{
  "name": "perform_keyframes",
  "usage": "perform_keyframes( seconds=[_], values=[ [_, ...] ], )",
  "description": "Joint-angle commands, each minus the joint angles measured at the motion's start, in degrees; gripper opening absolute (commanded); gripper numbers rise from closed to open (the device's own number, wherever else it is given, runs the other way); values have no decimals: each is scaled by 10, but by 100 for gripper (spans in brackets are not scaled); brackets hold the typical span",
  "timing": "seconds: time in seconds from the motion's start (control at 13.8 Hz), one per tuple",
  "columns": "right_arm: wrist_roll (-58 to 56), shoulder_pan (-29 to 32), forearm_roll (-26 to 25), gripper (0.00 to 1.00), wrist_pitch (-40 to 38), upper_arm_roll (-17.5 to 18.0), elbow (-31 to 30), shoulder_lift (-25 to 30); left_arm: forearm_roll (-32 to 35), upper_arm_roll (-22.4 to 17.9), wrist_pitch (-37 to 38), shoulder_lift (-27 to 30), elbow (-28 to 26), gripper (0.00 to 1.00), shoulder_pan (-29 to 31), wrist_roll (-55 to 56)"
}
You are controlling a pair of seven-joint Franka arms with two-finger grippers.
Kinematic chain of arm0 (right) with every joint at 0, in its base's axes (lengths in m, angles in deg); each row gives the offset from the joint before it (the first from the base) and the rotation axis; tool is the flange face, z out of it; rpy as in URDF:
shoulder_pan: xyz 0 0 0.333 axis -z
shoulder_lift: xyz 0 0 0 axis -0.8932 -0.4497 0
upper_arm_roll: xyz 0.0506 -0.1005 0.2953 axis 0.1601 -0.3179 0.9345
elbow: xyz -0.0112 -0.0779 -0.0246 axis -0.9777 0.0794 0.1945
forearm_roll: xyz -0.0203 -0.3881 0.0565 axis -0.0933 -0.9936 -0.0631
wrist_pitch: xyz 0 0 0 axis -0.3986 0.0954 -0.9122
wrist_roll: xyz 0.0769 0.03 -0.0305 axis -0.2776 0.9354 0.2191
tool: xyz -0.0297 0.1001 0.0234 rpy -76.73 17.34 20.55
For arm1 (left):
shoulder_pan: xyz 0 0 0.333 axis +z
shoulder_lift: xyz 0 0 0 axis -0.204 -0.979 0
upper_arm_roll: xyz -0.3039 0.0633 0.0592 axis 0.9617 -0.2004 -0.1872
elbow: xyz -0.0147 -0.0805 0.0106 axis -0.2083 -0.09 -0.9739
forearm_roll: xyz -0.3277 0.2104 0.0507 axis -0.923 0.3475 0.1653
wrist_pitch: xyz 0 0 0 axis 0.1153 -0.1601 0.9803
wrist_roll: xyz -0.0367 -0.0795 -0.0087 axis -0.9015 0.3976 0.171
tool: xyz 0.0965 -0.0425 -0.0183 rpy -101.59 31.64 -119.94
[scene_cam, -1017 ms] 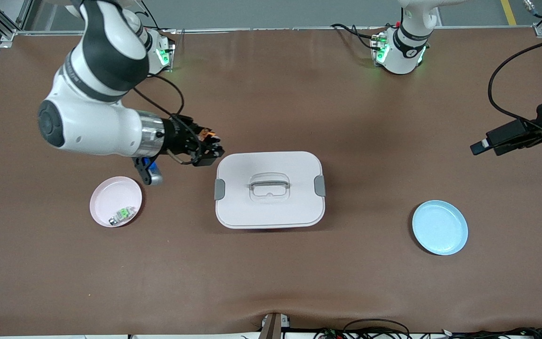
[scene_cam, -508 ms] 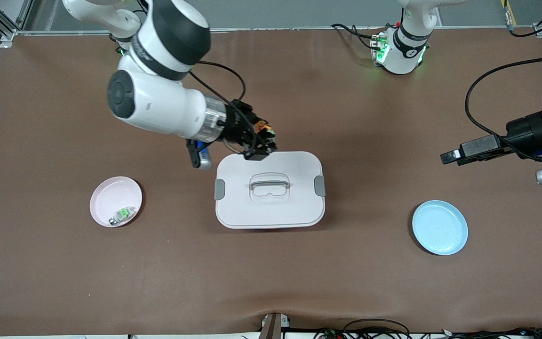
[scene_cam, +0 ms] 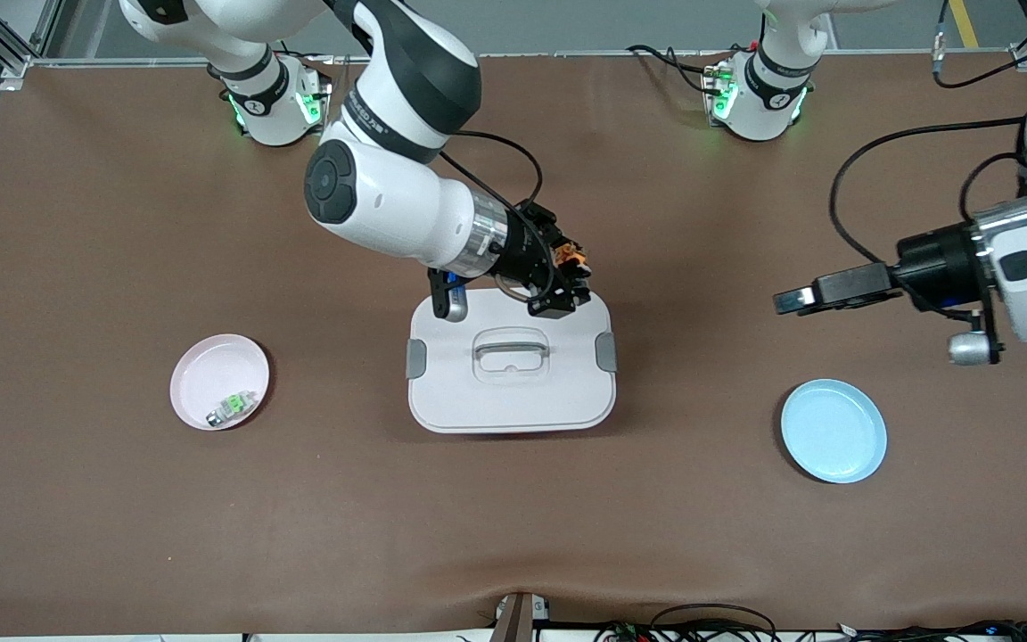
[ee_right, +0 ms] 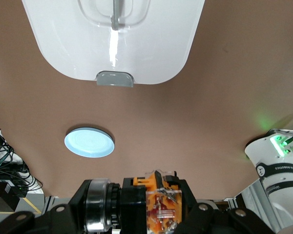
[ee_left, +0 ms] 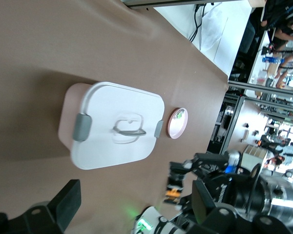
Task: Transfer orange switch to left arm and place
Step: 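Lift the switch over the box with the right gripper while the left gripper approaches, then bring the left gripper to the switch held by the right gripper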
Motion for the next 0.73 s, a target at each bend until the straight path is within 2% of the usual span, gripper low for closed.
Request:
perform_keyframes(
  seconds=[0.0, 0.36, 0.65],
  values=[
    [45, -11, 8, 0, 7, -1, 40, -22, -11, 4, -52, 2, -7, 100, -39, 41],
    [83, -32, 8, 0, 24, -2, 41, -22, -4, 3, -118, -11, -7, 100, -106, 64],
    [111, -34, 8, 0, 25, 1, 51, -21, 17, 4, -119, -15, -20, 100, -124, 64]
  ],
)
